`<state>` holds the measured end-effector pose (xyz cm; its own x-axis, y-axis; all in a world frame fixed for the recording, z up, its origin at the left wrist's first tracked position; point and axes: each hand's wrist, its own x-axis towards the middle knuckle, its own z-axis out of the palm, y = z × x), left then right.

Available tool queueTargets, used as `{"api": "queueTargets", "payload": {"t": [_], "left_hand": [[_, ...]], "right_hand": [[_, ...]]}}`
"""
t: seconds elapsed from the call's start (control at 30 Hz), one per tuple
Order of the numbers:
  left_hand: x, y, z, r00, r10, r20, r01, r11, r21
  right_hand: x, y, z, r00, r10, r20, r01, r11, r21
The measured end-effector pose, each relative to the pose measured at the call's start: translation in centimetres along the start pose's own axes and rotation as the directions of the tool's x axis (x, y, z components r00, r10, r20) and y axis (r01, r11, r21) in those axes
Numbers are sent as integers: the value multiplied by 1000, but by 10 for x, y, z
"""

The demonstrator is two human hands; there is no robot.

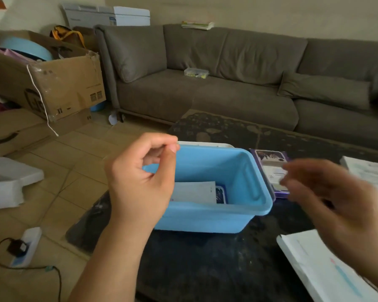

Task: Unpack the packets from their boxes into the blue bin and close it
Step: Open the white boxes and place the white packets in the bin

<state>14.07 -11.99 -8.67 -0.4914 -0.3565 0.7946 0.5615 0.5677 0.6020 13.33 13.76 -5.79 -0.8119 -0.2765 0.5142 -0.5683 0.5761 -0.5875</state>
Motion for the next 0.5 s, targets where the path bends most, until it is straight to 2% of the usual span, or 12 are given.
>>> {"api": "queueTargets", "payload": {"t": [0.03, 0.07, 0.1, 0.13, 0.17, 0.2, 0.27, 0.33, 0.37, 0.4, 0.43, 0.5], "left_hand": [[-4, 3, 4, 1000, 10, 29, -10, 1000, 4], [-8, 6, 7, 998, 25, 56, -25, 1000, 5], [-13, 11, 11, 995, 50, 82, -51, 999, 0], [-18, 15, 15, 990, 92, 108, -93, 996, -3], [-24, 20, 20, 979, 149, 138, -150, 989, 0], [-31, 25, 25, 963, 207, 174, -210, 978, 3], [-50, 35, 36, 919, 295, 262, -300, 954, -23], [-72, 43, 46, 835, 359, 417, -358, 930, -85], [-82, 46, 52, 772, 383, 508, -385, 917, -107], [-90, 49, 57, 704, 391, 593, -404, 907, -119], [-96, 51, 62, 640, 383, 666, -407, 904, -129], [-105, 55, 71, 541, 339, 769, -369, 918, -145]], "right_hand": [[-29, 6, -8, 997, 20, -76, -21, 1000, -7], [-54, 15, -14, 995, 35, -95, -42, 997, -72], [-74, 24, -15, 996, 73, -45, -80, 980, -180], [-90, 32, -14, 985, 145, 95, -107, 940, -323], [-100, 38, -13, 934, 255, 248, -109, 869, -482], [-109, 46, -10, 882, 340, 327, -125, 837, -533], [-118, 56, -11, 804, 467, 369, -184, 784, -593], [-121, 56, -13, 735, 521, 434, -150, 749, -645], [-127, 61, -15, 803, 451, 389, -134, 773, -620], [-132, 67, -17, 912, 309, 269, -108, 815, -569], [-137, 74, -17, 962, 228, 147, -115, 835, -538], [-135, 76, -22, 978, 208, -15, -192, 872, -450]]}}
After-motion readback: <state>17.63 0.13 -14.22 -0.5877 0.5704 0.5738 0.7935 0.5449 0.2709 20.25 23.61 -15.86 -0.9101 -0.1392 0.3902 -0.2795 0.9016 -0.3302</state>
